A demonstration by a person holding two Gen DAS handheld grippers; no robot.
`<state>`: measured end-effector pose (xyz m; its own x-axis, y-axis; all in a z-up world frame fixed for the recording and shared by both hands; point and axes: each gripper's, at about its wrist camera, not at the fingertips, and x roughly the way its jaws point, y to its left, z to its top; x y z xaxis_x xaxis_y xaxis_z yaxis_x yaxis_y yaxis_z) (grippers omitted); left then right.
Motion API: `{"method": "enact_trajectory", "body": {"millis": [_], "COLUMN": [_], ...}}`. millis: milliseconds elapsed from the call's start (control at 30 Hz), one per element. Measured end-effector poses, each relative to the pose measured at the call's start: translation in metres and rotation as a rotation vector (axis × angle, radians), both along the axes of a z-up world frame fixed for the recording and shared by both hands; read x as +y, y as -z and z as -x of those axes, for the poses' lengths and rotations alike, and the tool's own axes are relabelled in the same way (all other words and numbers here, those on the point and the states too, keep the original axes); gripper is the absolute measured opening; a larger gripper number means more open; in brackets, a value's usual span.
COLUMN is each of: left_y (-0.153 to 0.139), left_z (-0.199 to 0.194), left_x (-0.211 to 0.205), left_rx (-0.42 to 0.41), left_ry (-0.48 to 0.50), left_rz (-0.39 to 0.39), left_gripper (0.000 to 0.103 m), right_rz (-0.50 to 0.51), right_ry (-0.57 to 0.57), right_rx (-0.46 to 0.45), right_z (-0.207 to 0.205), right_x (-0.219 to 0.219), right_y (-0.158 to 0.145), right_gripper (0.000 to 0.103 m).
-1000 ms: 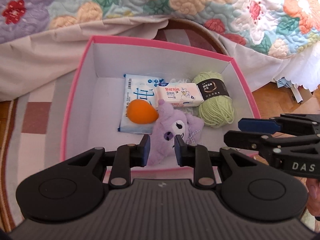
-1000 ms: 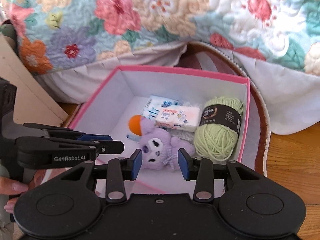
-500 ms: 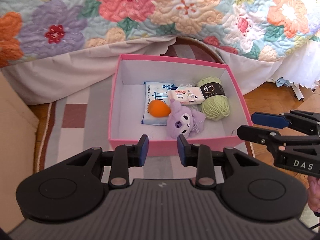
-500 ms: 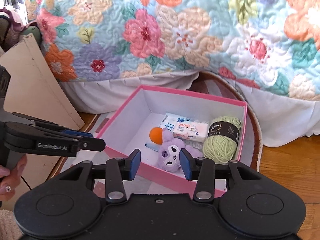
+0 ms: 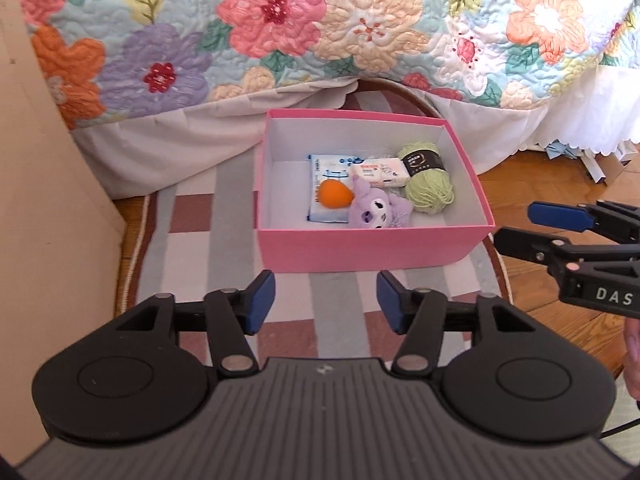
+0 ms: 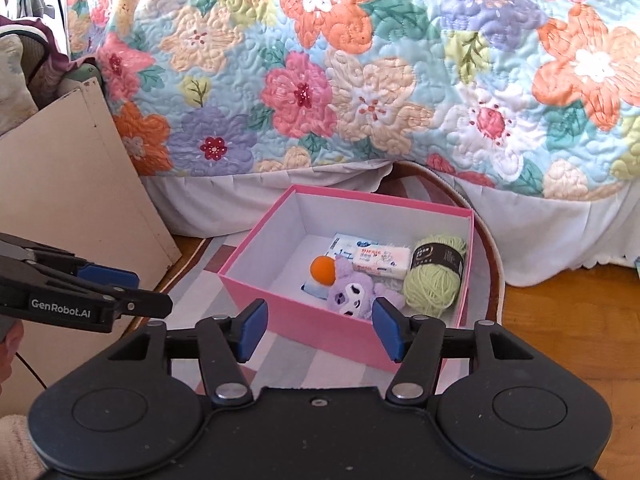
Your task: Organize objects
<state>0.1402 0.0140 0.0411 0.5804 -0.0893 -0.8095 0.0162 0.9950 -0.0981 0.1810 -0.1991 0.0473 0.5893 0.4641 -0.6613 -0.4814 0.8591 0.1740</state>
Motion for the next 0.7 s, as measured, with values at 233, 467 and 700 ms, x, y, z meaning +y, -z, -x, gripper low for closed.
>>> {"method": "enact_trajectory", "body": {"millis": [233, 467, 700], "left_y": [-0.012, -0.014, -0.012], "left_z": [0.02, 0.034, 0.044], "left_x": [-0.001, -0.008, -0.007], "left_rx": [-0.021, -0.022, -0.018], "left_ry": [-0.016, -0.026, -0.074], "left_rz": [-0.054, -0.052, -0.083], "left_gripper": [0.072, 0.083, 0.101], "right_rz": [0.03, 0.037, 0.093], "right_ry": [0.006, 0.04, 0.12], "right_rx": [-0.005, 0.022, 0.061], "right_z": [0.024, 0.041, 0.049], "right_x": [0.003, 0.003, 0.003], "right_y": [-0.012, -0.018, -0.02], "right_gripper": [0.079, 0.097, 0.098]}}
